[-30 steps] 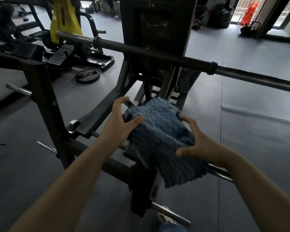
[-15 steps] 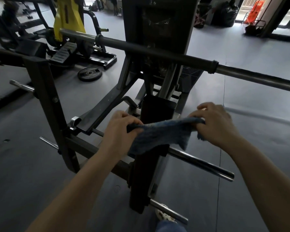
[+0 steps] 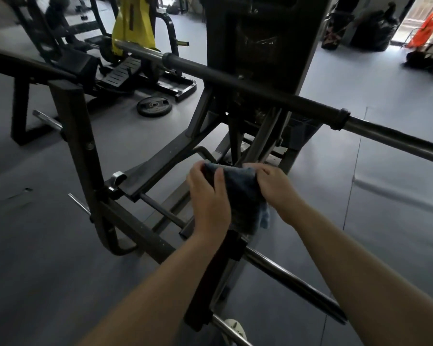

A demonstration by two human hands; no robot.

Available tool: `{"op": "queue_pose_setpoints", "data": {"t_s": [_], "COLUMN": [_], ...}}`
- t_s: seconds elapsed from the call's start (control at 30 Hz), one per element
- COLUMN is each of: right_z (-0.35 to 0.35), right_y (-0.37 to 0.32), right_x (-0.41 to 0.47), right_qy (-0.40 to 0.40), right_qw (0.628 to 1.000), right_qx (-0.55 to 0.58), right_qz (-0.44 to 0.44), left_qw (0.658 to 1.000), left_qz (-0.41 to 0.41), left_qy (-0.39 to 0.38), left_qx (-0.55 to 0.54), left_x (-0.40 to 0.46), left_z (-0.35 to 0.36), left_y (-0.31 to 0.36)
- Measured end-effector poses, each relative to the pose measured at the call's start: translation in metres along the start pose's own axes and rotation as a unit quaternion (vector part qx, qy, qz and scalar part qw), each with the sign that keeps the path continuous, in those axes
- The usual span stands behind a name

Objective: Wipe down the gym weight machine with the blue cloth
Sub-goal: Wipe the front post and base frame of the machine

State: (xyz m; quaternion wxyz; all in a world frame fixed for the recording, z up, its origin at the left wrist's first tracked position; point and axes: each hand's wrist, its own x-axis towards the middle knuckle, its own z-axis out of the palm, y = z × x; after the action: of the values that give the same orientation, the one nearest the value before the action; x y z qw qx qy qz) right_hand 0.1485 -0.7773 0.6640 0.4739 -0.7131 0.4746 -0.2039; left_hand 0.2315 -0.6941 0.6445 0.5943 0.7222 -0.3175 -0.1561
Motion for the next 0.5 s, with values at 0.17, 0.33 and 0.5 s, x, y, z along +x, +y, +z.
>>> {"op": "queue_pose_setpoints", "data": {"t_s": [0.17, 0.33, 0.5], "right_z": [0.003, 0.021, 0.036], "right_y": [-0.002, 0.032, 0.06], "right_x": [0.011, -0.002, -0.019], "right_qy": [-0.059, 0.0, -0.003], "right_qw": [0.997, 0.988, 0.956], "right_qx": [-0.024, 0.119, 0.256], "right_qz": [-0.041, -0.098, -0.145], "left_qw": [0.991, 0.971, 0.929], "left_qz": [0.052, 0.167, 0.232], "left_qy": [-0.029, 0.043, 0.053], "left_qx": [0.12, 0.164, 0.283], "left_x": [-0.008, -0.015, -0.036], "left_z": [0.038, 0.052, 0.065], "left_y": [-0.022, -0.05, -0.085]}}
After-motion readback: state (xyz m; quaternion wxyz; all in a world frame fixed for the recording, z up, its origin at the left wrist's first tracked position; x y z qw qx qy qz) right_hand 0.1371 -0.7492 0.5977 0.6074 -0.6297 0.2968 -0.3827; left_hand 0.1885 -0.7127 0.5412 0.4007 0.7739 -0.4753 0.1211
